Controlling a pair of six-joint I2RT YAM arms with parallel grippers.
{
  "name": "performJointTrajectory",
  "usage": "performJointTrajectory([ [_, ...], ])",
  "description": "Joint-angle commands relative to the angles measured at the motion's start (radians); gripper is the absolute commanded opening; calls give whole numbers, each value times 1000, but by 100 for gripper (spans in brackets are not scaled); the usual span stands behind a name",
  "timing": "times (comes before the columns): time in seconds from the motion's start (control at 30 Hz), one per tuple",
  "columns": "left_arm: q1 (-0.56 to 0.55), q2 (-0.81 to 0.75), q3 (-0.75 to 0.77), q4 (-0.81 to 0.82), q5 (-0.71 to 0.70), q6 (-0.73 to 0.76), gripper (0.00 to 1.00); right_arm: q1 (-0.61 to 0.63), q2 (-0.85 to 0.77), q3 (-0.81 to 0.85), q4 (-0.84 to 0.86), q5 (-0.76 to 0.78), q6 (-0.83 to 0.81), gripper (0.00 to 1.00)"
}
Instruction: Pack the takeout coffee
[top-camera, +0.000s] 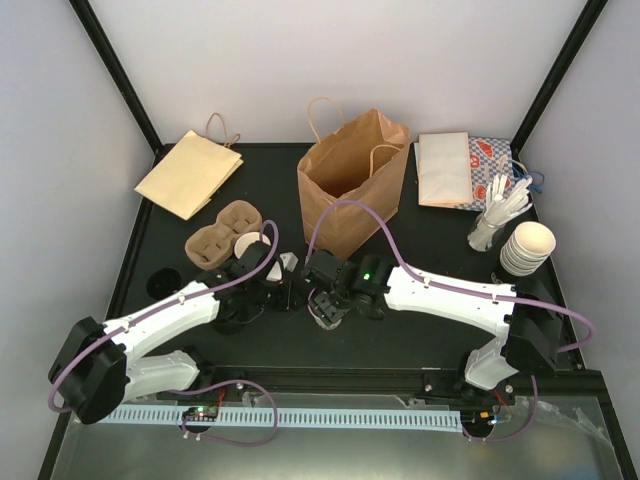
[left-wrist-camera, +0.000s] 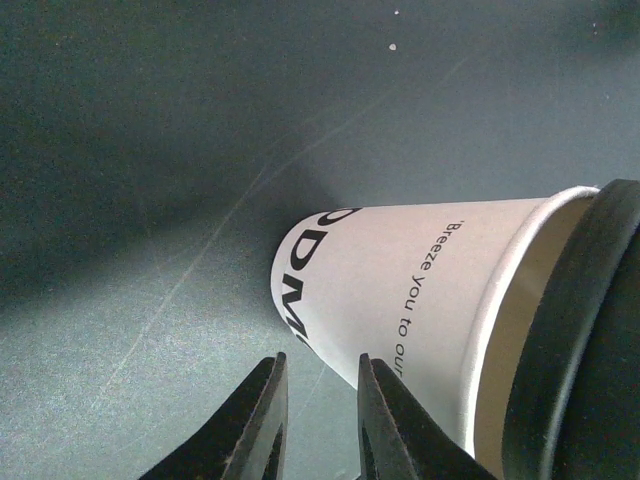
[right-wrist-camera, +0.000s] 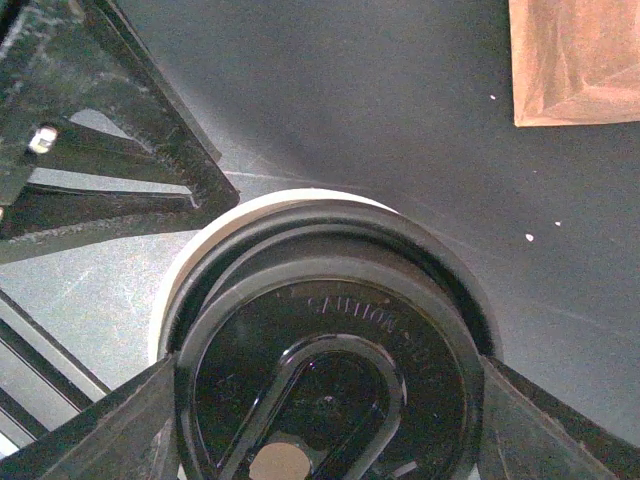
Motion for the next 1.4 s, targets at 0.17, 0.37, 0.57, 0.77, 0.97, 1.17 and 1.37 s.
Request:
performJointTrajectory([
  [0.17, 4, 9, 8, 8, 12, 7, 21, 5, 18, -19, 33, -10, 6, 68],
  [0.37, 4, 12, 6, 14, 23, 4, 21, 4, 0, -15, 38, -25, 0, 68],
  [0.57, 4, 24, 3, 31, 42, -1, 21, 4, -12, -27, 56, -44, -6, 68],
  [0.77, 4, 25, -1, 38, 52, -4, 20, 5, -15, -29, 66, -53, -6, 68],
  [0.97, 4, 27, -2, 38, 52, -5, 20, 4, -31, -33, 73, -60, -14, 68],
  [1.17, 4, 27, -1, 38, 52, -5, 20, 5, -51, -38, 72, -50, -17, 68],
  [1.37, 5, 25, 1, 33, 47, -2, 20, 4, -75, -36, 66, -26, -16, 68],
])
